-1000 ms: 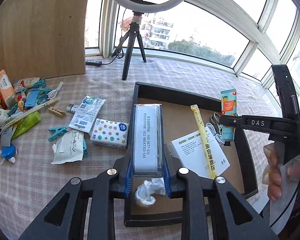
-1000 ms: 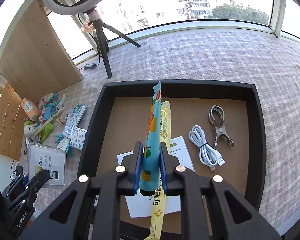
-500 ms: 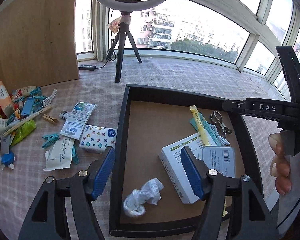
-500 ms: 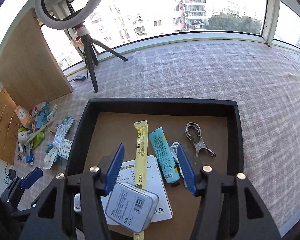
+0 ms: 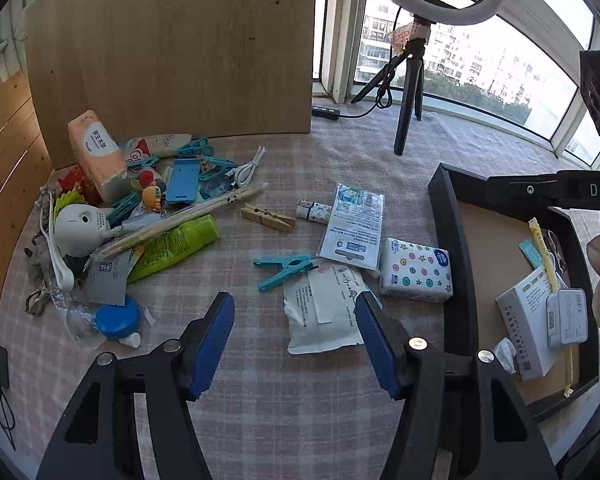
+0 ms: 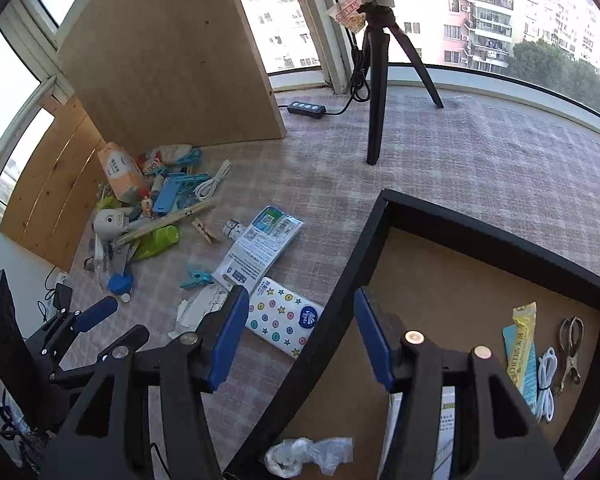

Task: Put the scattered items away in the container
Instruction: 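Grasp the wooden clothespin with the right tool while the left tool grasps the blue clothespin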

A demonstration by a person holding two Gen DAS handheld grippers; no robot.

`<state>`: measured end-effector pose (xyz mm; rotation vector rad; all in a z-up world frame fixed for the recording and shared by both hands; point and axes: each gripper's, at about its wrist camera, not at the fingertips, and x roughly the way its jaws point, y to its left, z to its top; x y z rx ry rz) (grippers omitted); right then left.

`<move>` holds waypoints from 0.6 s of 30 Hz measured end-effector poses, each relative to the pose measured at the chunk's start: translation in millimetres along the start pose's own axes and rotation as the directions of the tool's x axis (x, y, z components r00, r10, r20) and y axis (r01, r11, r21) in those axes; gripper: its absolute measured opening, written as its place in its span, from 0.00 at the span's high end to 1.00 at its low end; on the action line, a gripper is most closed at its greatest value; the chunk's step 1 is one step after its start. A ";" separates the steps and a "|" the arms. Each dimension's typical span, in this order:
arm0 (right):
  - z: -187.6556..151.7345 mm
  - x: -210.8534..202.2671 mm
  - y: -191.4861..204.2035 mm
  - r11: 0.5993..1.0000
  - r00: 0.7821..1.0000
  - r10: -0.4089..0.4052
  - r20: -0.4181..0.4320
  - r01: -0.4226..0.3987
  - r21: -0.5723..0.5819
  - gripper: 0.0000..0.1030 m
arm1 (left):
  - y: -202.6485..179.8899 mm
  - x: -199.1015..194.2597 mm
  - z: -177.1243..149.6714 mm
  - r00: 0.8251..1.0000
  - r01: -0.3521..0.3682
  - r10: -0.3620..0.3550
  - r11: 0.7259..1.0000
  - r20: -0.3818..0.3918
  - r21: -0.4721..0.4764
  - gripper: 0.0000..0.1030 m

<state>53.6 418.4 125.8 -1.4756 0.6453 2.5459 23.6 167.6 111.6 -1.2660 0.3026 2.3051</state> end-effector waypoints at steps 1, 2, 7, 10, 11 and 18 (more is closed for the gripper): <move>8.5 8.0 11.7 0.999 1.000 0.010 -0.013 -0.010 -0.046 0.47 | 7.7 3.6 2.4 1.000 0.004 -0.004 1.000 -0.002 0.007 0.45; 16.7 16.3 23.4 0.995 1.000 0.013 -0.027 -0.015 -0.094 0.47 | 13.5 7.7 4.8 1.000 0.004 -0.003 1.000 -0.007 0.018 0.45; 47.9 65.8 67.0 0.962 0.989 0.064 -0.136 -0.097 -0.255 0.48 | 18.6 29.3 13.4 0.999 0.051 -0.049 0.983 -0.015 0.176 0.48; 59.5 94.0 83.6 0.933 0.978 0.082 -0.191 -0.143 -0.332 0.48 | 9.8 44.4 13.4 0.998 0.061 -0.053 0.952 -0.034 0.301 0.51; 61.8 102.8 88.4 0.923 0.977 0.075 -0.202 -0.145 -0.357 0.49 | 7.2 50.1 13.3 0.996 0.084 -0.071 0.941 -0.051 0.328 0.52; 65.0 151.1 104.4 0.884 0.955 0.040 -0.294 -0.171 -0.435 0.58 | 0.7 90.8 13.6 0.986 0.140 -0.094 0.907 -0.134 0.397 0.58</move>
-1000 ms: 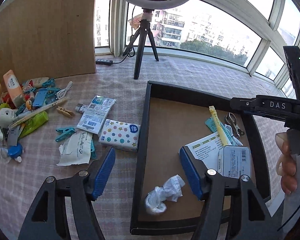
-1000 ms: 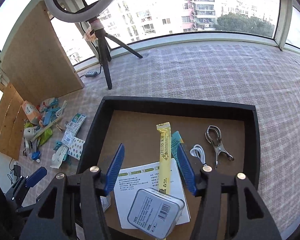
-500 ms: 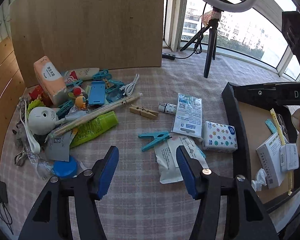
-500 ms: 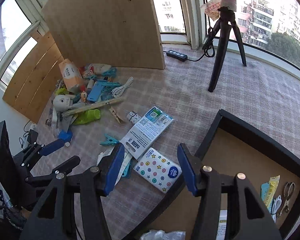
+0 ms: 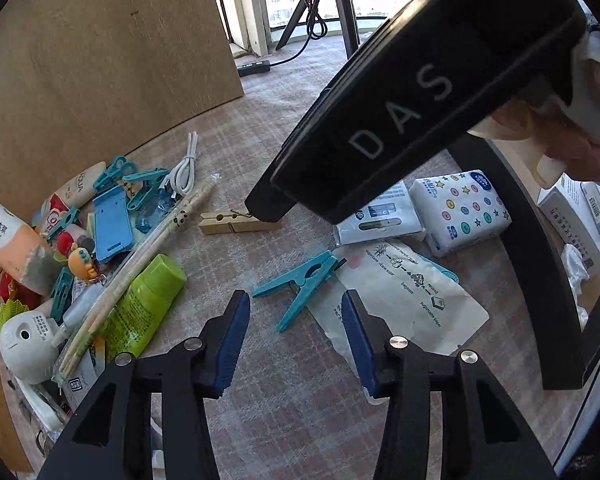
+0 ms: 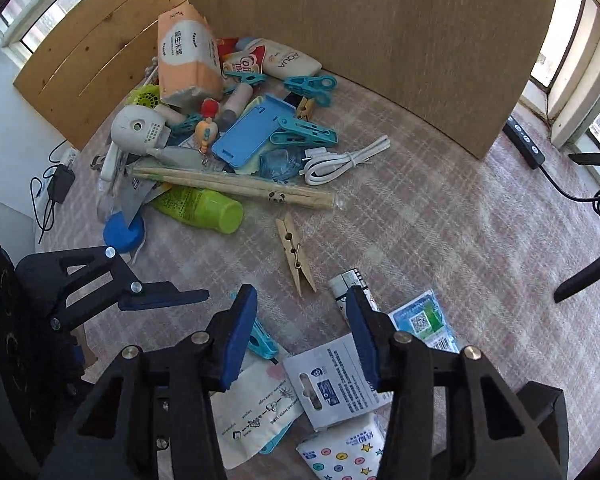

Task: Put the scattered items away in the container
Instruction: 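Grasp the wooden clothespin with the right tool while the left tool grasps the blue clothespin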

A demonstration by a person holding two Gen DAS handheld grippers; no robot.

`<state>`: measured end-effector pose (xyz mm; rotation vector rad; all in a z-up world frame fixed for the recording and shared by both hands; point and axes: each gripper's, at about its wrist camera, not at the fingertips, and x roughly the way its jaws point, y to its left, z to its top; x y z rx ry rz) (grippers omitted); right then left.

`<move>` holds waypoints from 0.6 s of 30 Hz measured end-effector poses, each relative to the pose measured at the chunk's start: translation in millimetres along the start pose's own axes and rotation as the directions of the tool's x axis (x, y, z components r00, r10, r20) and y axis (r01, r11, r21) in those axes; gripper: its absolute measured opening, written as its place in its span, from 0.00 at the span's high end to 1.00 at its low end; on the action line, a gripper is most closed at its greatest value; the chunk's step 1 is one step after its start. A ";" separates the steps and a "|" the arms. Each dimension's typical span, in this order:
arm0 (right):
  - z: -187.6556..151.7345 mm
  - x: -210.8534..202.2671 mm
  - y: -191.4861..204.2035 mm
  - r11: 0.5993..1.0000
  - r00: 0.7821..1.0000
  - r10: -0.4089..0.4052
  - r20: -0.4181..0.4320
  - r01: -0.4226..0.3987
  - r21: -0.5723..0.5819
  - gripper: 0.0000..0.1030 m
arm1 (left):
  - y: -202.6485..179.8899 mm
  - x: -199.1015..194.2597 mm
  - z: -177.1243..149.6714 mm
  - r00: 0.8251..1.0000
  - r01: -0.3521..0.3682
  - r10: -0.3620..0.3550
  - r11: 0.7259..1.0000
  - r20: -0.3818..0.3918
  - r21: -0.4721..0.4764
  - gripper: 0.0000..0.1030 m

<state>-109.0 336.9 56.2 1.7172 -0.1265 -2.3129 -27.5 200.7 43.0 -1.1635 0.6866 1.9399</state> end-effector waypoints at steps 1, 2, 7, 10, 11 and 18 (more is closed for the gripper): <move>1.6 4.2 1.3 1.000 1.000 -0.005 -0.007 0.005 -0.011 0.59 | 0.2 3.6 1.2 1.000 0.003 -0.003 1.000 -0.001 0.007 0.61; 3.2 8.0 2.5 1.000 1.000 -0.013 -0.011 0.012 -0.023 0.59 | 0.2 6.9 2.6 1.000 0.003 -0.003 1.000 -0.002 0.016 0.61; 11.2 23.8 0.5 0.999 0.999 -0.022 -0.032 0.020 -0.039 0.61 | 4.4 15.7 9.6 0.999 0.035 -0.035 0.999 0.009 0.018 0.63; 14.1 28.9 -1.4 0.999 0.999 -0.026 -0.034 0.025 -0.042 0.66 | 5.0 20.9 9.6 0.998 0.066 -0.066 0.998 0.013 -0.006 0.78; 15.4 29.3 -2.5 0.999 0.999 -0.028 -0.035 0.027 -0.038 0.67 | 5.4 22.1 8.8 0.997 0.074 -0.074 0.997 0.014 -0.018 0.78; 10.6 37.7 1.9 0.994 0.995 -0.084 -0.059 0.080 -0.080 0.84 | 0.8 19.1 -1.7 0.996 0.089 -0.088 0.994 0.036 -0.055 0.78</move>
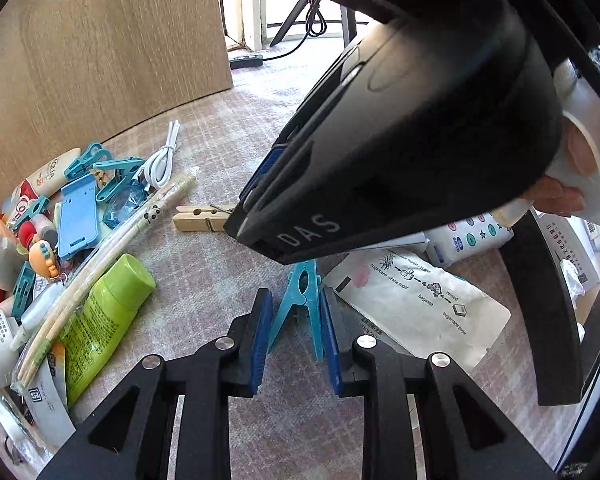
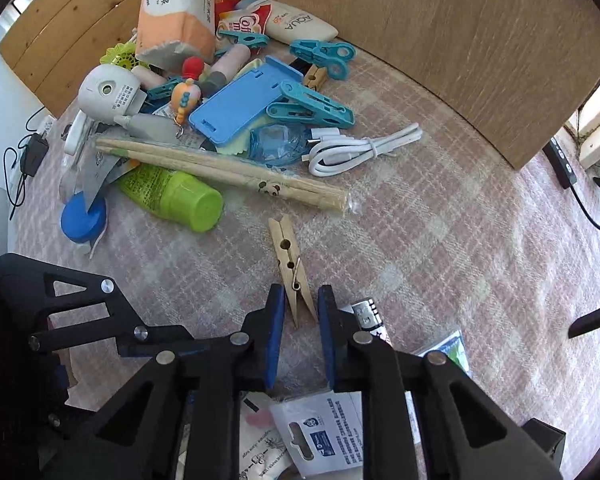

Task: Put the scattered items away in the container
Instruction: 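Grasp the wooden clothespin with the right tool while the left tool grasps the blue clothespin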

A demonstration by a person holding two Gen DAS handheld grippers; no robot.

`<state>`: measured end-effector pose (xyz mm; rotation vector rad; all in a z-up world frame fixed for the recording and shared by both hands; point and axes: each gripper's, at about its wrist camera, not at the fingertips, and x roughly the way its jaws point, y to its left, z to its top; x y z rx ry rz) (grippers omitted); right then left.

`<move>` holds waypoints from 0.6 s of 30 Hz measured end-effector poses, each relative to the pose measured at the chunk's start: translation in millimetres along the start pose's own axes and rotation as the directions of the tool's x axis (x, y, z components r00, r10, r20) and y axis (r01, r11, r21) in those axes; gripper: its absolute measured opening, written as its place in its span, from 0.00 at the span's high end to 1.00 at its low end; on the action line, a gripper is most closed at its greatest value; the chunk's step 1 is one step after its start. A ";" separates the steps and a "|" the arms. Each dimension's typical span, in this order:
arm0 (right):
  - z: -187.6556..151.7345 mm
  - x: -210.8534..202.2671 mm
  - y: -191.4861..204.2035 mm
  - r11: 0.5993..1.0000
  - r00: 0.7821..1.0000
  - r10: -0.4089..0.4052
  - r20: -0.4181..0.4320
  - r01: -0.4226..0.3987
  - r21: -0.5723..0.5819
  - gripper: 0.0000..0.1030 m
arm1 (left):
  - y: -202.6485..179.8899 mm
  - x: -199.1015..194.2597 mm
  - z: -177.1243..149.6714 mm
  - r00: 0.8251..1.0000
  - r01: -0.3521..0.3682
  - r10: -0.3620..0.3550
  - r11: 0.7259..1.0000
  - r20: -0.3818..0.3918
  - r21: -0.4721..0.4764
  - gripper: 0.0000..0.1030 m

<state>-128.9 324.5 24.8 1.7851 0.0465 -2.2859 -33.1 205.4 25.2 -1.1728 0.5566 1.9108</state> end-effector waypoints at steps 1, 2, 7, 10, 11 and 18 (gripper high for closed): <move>-0.1 -0.8 -0.1 1.000 1.000 -0.005 0.005 0.005 0.005 0.87 | -0.4 -0.7 -1.3 1.000 -0.002 0.002 1.000 0.001 -0.008 0.78; 0.4 -1.3 -1.6 1.000 1.000 -0.004 0.006 0.004 0.017 0.87 | -0.7 -1.5 -2.3 1.000 -0.004 0.004 1.000 0.002 -0.015 0.78; 3.2 -10.0 -10.7 0.998 0.999 0.015 0.040 -0.018 0.064 0.88 | 0.1 -11.3 -9.1 1.000 -0.020 0.021 0.998 0.021 -0.066 0.79; 4.3 -21.6 -17.1 0.994 0.997 0.033 0.067 -0.039 0.101 0.88 | 1.3 -20.8 -12.4 0.999 -0.038 0.041 0.995 0.034 -0.092 0.79; 4.4 -26.7 -19.0 0.993 0.996 0.039 0.077 -0.048 0.112 0.88 | 2.0 -23.8 -13.1 0.998 -0.046 0.050 0.994 0.038 -0.099 0.79; -22.6 -72.4 -13.1 0.978 0.984 0.053 0.168 -0.085 0.189 0.88 | 10.4 -57.8 -20.0 0.993 -0.069 0.084 0.982 0.080 -0.175 0.79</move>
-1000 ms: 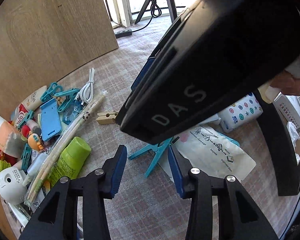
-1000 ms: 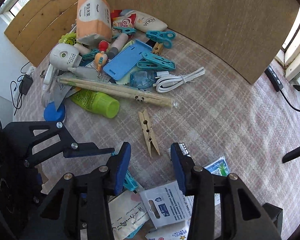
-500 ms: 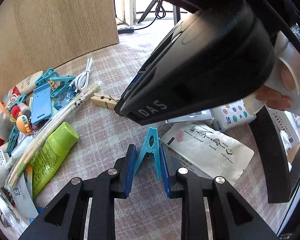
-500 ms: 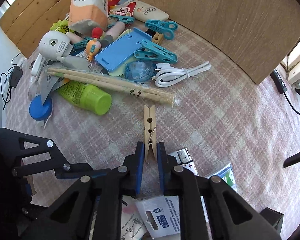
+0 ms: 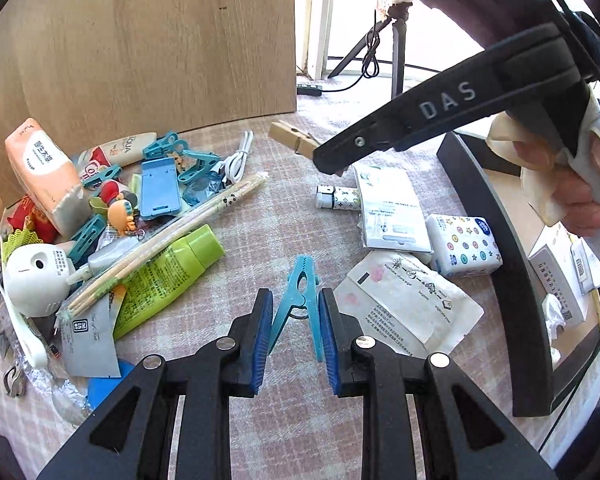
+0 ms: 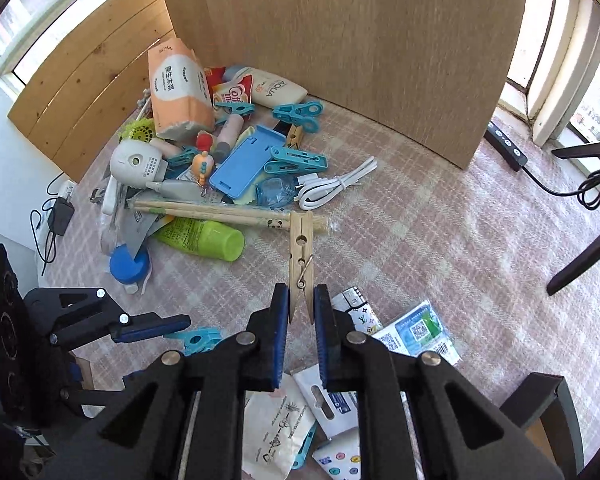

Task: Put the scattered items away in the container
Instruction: 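Grasp the wooden clothespin with the right tool while the left tool grasps the blue clothespin, then carry both clothespins over the black tray and open both tools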

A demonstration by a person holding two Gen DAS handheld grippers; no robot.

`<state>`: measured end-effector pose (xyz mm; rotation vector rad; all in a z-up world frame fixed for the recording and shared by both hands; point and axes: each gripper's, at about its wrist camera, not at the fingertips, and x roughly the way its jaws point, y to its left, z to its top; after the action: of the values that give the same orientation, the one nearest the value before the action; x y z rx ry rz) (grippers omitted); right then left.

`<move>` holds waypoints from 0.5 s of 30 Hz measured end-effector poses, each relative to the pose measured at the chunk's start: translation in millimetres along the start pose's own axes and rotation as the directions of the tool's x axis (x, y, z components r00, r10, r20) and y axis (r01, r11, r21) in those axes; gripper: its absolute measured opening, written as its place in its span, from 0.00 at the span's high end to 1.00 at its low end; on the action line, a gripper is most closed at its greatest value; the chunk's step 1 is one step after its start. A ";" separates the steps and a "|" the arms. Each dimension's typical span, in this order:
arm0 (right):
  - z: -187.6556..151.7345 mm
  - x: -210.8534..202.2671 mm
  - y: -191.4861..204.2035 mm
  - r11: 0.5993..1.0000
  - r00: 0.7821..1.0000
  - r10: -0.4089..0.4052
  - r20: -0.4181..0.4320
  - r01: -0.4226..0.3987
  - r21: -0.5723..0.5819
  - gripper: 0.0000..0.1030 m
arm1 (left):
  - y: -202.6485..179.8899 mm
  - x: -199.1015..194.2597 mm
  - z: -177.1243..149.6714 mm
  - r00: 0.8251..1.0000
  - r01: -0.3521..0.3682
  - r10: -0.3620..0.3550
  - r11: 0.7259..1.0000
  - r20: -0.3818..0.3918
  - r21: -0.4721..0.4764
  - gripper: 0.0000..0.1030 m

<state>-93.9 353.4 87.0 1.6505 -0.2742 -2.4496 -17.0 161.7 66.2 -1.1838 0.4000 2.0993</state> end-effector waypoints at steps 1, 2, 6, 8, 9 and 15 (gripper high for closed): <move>-4.0 -9.4 2.4 1.000 1.000 -0.001 0.013 0.001 0.005 0.88 | -1.3 -7.6 -0.9 1.000 0.004 -0.004 1.000 0.010 -0.003 0.79; -8.1 -19.5 3.1 1.000 1.000 -0.012 0.028 0.012 0.006 0.88 | -0.5 -15.2 -2.3 1.000 0.005 -0.005 1.000 0.019 -0.003 0.79; -41.1 -64.3 -14.4 0.998 0.996 -0.034 0.077 0.029 0.061 0.88 | -23.1 -41.4 -2.2 0.999 0.012 -0.013 0.999 0.044 0.036 0.79; -64.2 -84.8 -27.7 0.993 0.992 -0.080 0.100 0.071 0.091 0.88 | -44.4 -48.3 4.1 0.998 0.032 -0.035 0.998 0.053 0.061 0.79; -76.7 -95.4 -34.8 0.990 0.988 -0.105 0.109 0.094 0.108 0.88 | -57.2 -51.7 6.5 0.998 0.038 -0.042 0.997 0.053 0.072 0.79; -154.4 -140.0 -80.4 0.943 0.959 -0.261 0.109 0.229 0.242 0.88 | -142.5 -63.6 8.6 0.989 0.134 -0.143 0.977 0.047 0.165 0.79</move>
<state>97.9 457.2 135.5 1.6933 -0.4046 -2.8205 98.5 242.7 133.4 -1.0244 0.4387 1.9381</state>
